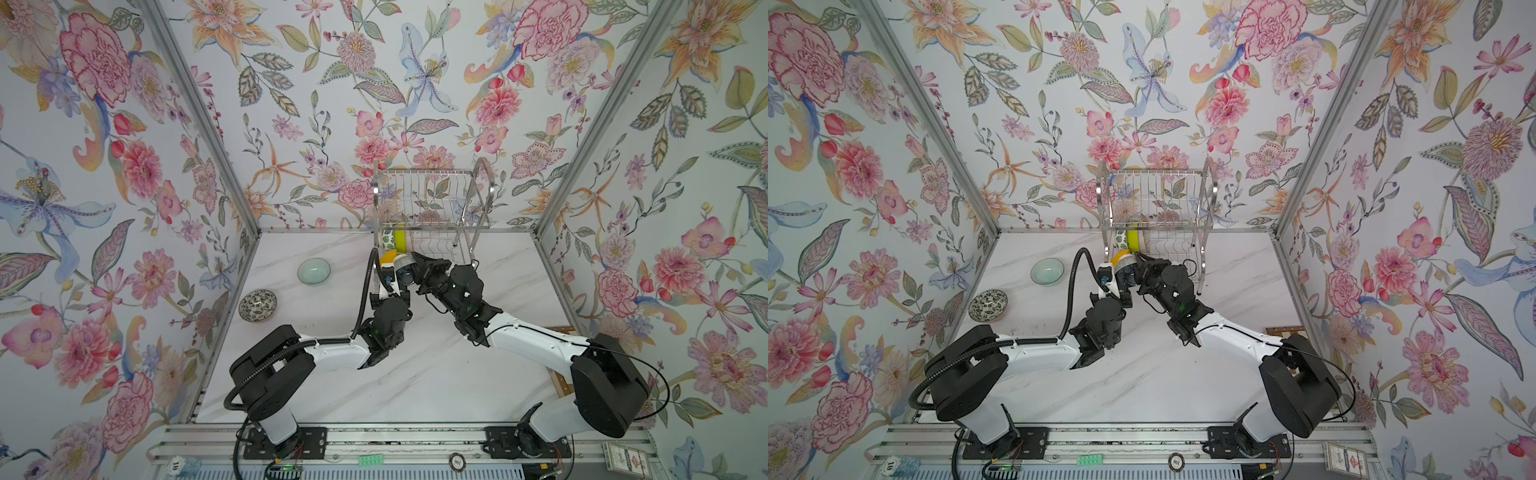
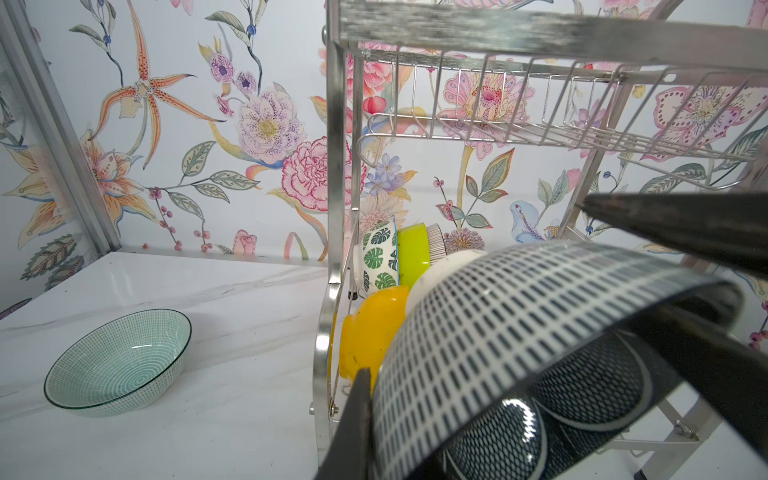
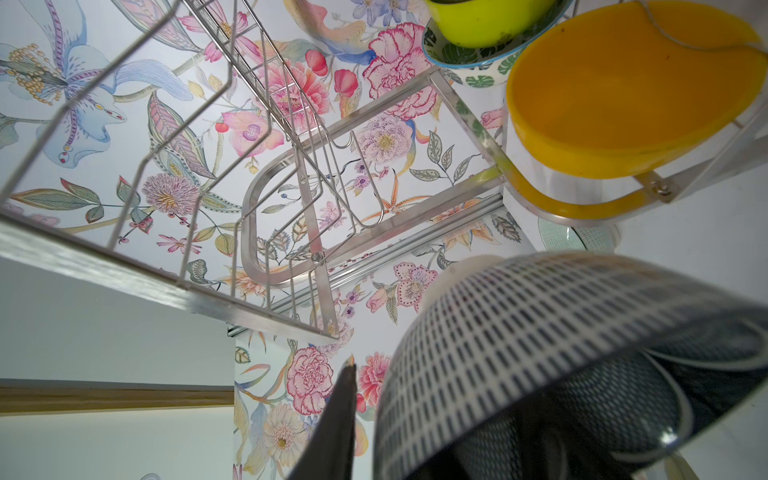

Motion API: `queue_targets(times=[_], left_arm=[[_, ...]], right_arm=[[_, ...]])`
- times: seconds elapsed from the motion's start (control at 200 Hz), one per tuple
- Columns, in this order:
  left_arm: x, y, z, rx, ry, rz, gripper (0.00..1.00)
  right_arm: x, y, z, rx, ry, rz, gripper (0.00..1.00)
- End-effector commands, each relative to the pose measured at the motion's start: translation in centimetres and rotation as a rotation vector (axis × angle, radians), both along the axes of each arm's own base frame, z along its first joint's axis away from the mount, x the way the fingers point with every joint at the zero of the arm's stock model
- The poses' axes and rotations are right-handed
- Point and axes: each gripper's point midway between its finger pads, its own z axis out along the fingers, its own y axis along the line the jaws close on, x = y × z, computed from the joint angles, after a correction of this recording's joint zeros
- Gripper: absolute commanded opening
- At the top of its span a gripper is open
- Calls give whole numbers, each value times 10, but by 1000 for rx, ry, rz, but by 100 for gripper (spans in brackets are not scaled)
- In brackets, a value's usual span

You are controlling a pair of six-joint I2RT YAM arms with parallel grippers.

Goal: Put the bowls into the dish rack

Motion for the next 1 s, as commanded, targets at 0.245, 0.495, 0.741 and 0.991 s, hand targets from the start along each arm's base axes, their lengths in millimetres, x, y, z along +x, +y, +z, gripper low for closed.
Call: queue_targets(times=[0.245, 0.495, 0.741, 0.991], left_arm=[[-7, -9, 15, -18, -18, -20, 15], [-12, -2, 10, -43, 24, -29, 64], [-17, 1, 12, -40, 96, -139, 99], [-29, -4, 8, 111, 154, -291, 99]], right_arm=[[4, -3, 30, 59, -95, -14, 0], [6, -9, 29, 63, -129, -16, 0], [9, -21, 34, 24, -189, -37, 0], [15, -33, 36, -123, -311, -39, 0]])
